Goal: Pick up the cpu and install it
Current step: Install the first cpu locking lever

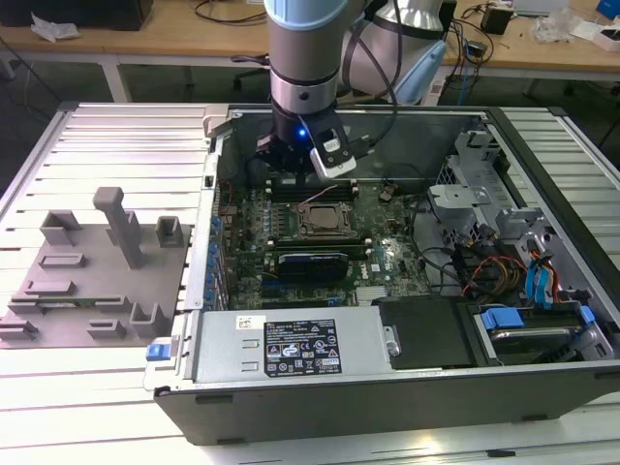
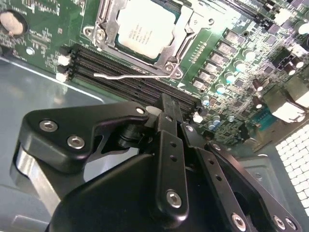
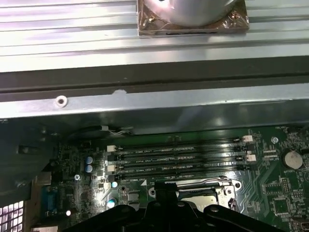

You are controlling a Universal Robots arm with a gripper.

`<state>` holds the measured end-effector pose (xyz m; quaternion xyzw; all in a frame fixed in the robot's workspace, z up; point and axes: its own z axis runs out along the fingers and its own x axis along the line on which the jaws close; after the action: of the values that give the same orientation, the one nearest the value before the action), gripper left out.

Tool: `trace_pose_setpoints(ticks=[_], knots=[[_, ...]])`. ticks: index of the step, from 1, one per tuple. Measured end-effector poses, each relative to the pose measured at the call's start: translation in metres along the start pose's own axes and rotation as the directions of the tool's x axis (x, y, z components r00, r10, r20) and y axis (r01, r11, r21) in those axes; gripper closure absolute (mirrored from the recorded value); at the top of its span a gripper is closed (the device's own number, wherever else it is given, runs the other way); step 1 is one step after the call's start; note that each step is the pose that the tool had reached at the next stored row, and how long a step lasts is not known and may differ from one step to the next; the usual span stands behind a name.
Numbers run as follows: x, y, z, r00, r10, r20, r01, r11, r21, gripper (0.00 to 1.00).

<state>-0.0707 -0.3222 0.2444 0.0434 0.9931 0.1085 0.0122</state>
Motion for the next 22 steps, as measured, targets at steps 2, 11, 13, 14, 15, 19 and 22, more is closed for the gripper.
trace_pose_setpoints(ticks=[2, 11, 13, 14, 15, 19, 22], knots=[[-0.0009, -0.0002, 0.0012, 0.9999, 0.016, 0.0034, -0.016, 0.9999, 0.0003, 0.89], [-0.0132, -0.0005, 0.0077, 0.9985, 0.054, 0.0118, -0.054, 0.9986, 0.0006, 0.89], [-0.0161, -0.0005, 0.0090, 0.9984, 0.055, 0.0123, -0.055, 0.9985, 0.0005, 0.89], [-0.0179, -0.0004, 0.0097, 0.9984, 0.055, 0.0122, -0.055, 0.9985, 0.0006, 0.89], [-0.0189, -0.0004, 0.0103, 0.9984, 0.055, 0.0122, -0.055, 0.9985, 0.0005, 0.89], [-0.0208, -0.0008, 0.0143, 0.9990, 0.043, 0.0101, -0.043, 0.9991, 0.0003, 0.89], [-0.0208, -0.0015, 0.0172, 0.9994, 0.027, 0.0196, -0.027, 0.9996, -0.0009, 0.89]])
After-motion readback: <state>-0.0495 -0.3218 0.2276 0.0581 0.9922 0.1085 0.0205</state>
